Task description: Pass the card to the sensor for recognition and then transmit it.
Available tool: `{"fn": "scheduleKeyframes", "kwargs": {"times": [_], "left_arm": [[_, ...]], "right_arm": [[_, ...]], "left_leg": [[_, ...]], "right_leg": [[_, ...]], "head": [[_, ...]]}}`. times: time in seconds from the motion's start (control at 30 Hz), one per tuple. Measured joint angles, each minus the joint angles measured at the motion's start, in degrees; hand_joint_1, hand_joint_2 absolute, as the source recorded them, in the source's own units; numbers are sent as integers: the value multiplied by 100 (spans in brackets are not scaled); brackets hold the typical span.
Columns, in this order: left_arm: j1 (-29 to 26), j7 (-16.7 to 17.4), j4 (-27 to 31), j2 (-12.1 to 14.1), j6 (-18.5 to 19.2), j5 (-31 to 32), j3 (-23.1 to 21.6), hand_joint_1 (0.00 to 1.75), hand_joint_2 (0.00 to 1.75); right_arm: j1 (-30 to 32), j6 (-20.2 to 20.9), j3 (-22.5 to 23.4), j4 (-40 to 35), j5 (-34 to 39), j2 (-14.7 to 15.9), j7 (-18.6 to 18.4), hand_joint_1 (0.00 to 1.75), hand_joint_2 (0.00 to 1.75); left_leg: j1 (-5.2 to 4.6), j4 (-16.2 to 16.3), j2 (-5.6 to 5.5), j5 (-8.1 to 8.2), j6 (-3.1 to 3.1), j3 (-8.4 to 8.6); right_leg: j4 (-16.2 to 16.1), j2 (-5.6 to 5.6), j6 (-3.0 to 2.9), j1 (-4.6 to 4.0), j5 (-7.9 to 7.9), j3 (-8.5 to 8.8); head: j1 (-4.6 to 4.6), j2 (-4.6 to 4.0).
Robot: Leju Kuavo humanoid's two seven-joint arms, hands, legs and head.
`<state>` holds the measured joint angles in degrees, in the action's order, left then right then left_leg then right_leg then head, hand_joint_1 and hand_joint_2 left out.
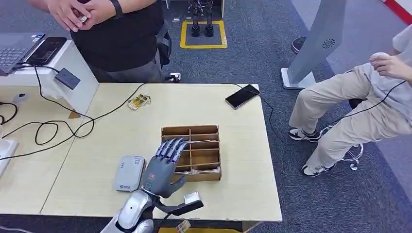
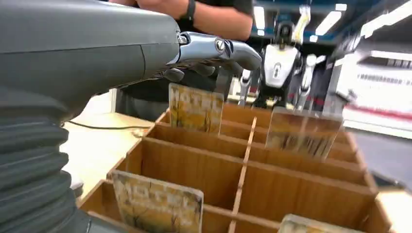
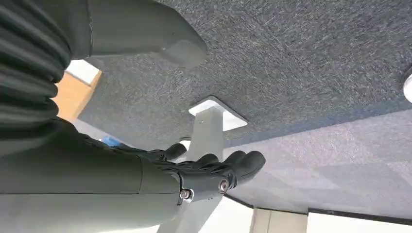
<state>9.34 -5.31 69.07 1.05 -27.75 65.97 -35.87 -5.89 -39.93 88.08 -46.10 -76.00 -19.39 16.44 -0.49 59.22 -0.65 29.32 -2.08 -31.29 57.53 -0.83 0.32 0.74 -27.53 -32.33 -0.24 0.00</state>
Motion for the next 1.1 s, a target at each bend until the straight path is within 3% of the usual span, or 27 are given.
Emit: {"fn": "scheduleKeyframes", "kwargs": {"times": [0.1, 0.23, 0.27, 0.3, 0.83, 1.07, 1.1], "left_arm": [[105, 83, -31, 26, 308, 20, -35, 0, 175], [206, 184, -61, 35, 411, -7, -109, 0, 175], [208, 245, -63, 35, 375, 0, -111, 101, 175], [208, 310, -70, 35, 343, 35, -111, 175, 175], [207, 557, -201, 59, -162, 306, -120, 175, 175], [208, 557, -201, 52, -189, 319, -120, 175, 175], [208, 557, -201, 55, -191, 319, -120, 150, 175]], "right_arm": [[5, 0, 0, 0, 0, 0, 0, 0, 175], [17, 0, 0, 0, -2, 0, 17, 0, 175], [22, 0, 0, 0, -4, 0, 17, 0, 175], [28, 0, 0, 0, -4, 0, 17, 0, 175], [34, 2, 0, 0, -2, 0, 59, 0, 175], [34, 2, 0, 0, -2, 0, 57, 0, 175], [34, 2, 0, 0, -2, 0, 57, 0, 175]], "left_leg": [[0, 0, 0, 0, 0, 0], [0, 0, 0, 0, 0, 1], [0, 0, 0, 0, 0, 1], [0, 0, 0, 0, 0, 1], [0, 0, 0, 0, 0, 0], [0, 0, 0, 0, 0, 0], [0, 0, 0, 0, 0, 0]], "right_leg": [[0, 0, 0, 0, 0, 0], [0, 0, 0, 0, 1, 1], [0, 0, 0, 0, 1, 1], [0, 0, 0, 0, 1, 1], [0, 0, 0, 0, 0, 1], [0, 0, 0, 0, 0, 1], [0, 0, 0, 0, 0, 1]], "head": [[0, 0], [0, 0], [0, 0], [0, 0], [0, 0], [0, 0], [-2, 0]]}}
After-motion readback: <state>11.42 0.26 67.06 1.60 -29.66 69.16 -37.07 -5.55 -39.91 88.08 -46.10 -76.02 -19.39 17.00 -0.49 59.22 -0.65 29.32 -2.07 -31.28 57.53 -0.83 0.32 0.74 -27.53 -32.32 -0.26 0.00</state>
